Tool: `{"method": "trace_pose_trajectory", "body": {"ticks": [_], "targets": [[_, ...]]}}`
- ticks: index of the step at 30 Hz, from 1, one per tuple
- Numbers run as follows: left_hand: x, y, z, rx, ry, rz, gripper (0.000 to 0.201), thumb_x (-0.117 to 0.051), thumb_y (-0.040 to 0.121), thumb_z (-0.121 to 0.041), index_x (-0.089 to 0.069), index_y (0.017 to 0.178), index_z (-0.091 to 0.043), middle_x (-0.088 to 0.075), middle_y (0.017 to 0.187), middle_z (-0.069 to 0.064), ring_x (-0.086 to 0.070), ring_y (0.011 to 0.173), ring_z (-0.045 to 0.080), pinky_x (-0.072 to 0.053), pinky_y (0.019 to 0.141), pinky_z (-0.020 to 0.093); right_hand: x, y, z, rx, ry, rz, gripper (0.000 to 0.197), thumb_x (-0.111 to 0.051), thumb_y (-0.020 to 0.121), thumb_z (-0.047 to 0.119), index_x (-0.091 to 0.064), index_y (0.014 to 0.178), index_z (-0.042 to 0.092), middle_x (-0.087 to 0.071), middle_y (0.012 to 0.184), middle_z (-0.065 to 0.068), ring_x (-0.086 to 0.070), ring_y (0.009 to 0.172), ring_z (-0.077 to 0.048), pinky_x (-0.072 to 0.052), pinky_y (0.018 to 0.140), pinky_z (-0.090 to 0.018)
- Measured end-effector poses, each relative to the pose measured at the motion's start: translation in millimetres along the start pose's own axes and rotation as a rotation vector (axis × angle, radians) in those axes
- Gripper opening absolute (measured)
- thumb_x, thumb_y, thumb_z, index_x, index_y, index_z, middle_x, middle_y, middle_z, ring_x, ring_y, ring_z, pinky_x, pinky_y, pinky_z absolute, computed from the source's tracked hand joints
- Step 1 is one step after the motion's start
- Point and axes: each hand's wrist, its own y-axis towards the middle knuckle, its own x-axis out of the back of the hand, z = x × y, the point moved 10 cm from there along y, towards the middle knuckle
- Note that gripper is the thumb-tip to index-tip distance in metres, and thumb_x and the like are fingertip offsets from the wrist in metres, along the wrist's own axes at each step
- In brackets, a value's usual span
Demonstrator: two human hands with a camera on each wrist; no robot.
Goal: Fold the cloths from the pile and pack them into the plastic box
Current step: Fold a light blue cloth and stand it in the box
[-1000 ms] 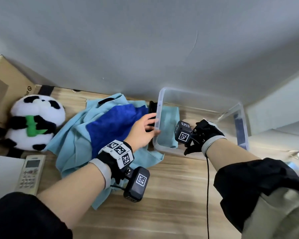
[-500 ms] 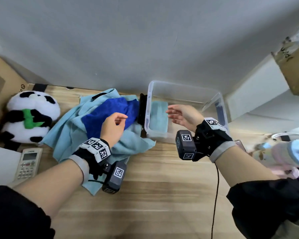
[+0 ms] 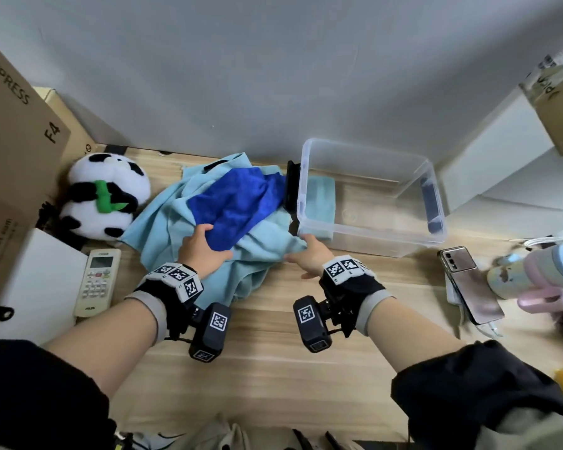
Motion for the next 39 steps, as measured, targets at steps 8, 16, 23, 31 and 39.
{"method": "trace_pose_trajectory", "body": {"ticks": [8, 16, 23, 31, 39], "targets": [[25.2, -3.9, -0.8, -0.074, -0.049, -0.129, 0.025, -0.059, 0.087, -0.017, -0.061, 0.110, -0.007, -0.065, 0.108, 0.015, -0.059, 0.104, 0.032, -0.040, 0.081, 0.027, 5.3, -16.0, 29.8, 0.255, -0.072, -0.125, 0.026, -0.066, 0.082, 0.029, -0.067, 0.099, 0.009, -0.065, 0.092, -0.006, -0.060, 0.090, -0.022, -0.046, 0.076, -0.027], [79.4, -0.1, -21.7, -0.054, -0.319, -0.377, 0.027, -0.042, 0.096, -0.013, -0.050, 0.119, 0.001, -0.057, 0.123, 0.022, -0.054, 0.112, 0.036, -0.039, 0.093, 0.036, 77.2, -78.3, 95.3, 0.661, 0.210, -0.299, 0.019, -0.056, 0.073, 0.014, -0.048, 0.056, 0.011, -0.038, 0.055, 0.013, -0.033, 0.056, -0.002, -0.027, 0.054, -0.021], [68.9, -13.9, -40.8, -0.005, -0.403, -0.343, 0.034, -0.045, 0.091, -0.008, -0.042, 0.125, -0.003, -0.049, 0.130, 0.021, -0.051, 0.115, 0.035, -0.037, 0.092, 0.034, 140.4, -134.8, 104.8, 0.760, 0.701, -0.146, 0.011, -0.054, 0.076, 0.012, -0.044, 0.073, 0.014, -0.043, 0.068, -0.002, -0.041, 0.062, -0.009, -0.033, 0.055, -0.019], [-2.6, -94.5, -166.0, -0.585, -0.483, 0.184, 0.039, -0.041, 0.082, 0.013, -0.059, 0.112, -0.004, -0.059, 0.113, 0.005, -0.056, 0.102, 0.001, -0.041, 0.100, 0.020, 130.0, -155.6, 81.0, 0.745, 0.561, 0.129, 0.013, -0.056, 0.077, 0.006, -0.046, 0.077, 0.015, -0.057, 0.063, 0.011, -0.051, 0.057, -0.001, -0.041, 0.054, -0.011], [-81.3, -169.3, -211.7, -0.512, -0.448, 0.780, 0.062, -0.057, 0.055, -0.040, -0.062, 0.102, 0.000, -0.059, 0.097, 0.004, -0.053, 0.095, 0.015, -0.041, 0.098, 0.036, 157.5, -172.1, 43.6, 0.737, 0.654, 0.079, 0.014, -0.053, 0.075, 0.004, -0.045, 0.074, 0.015, -0.055, 0.061, 0.009, -0.047, 0.055, -0.002, -0.038, 0.052, -0.012]]}}
